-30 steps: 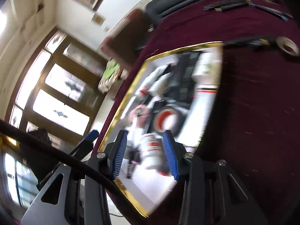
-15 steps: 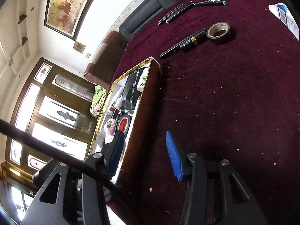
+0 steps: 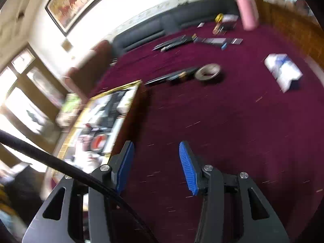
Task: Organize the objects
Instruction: 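Withdraw both grippers from the box back over the table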
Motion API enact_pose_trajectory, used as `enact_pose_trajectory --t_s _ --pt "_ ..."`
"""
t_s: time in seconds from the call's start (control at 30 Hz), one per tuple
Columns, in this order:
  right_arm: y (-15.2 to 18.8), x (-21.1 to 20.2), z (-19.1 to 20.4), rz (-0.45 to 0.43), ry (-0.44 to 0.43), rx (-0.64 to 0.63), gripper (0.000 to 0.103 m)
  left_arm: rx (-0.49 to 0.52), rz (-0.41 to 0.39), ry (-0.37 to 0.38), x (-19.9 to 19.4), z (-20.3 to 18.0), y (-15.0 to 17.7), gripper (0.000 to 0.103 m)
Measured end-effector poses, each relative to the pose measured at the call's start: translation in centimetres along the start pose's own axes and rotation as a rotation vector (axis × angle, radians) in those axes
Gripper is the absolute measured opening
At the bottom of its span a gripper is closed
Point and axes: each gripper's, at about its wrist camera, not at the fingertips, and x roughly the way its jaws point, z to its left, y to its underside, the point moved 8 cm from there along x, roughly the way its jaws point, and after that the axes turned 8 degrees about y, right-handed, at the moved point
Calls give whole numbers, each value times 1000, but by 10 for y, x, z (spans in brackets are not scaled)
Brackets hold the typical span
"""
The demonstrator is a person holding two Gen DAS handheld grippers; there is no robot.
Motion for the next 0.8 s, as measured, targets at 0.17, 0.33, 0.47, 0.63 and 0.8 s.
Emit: enact_pose_trajectory --t_s 0.17,0.33,0.47,0.63,0.8 --pt "-10 -8 -18 -89 209 -63 52 48 -72 -55 -22 -4 -16 79" --pt "-14 -13 -29 -127 315 -107 53 83 -89 -72 -26 -11 -22 79" --pt "-16 -15 -38 -132 365 -132 53 89 -77 -71 -17 -15 -28 79" --pt "-17 -10 -52 -105 387 -128 53 115 -72 -62 -9 -25 -41 79" --pt "-21 -5 -61 -83 410 -137 53 130 -69 -67 -5 -31 -53 79"
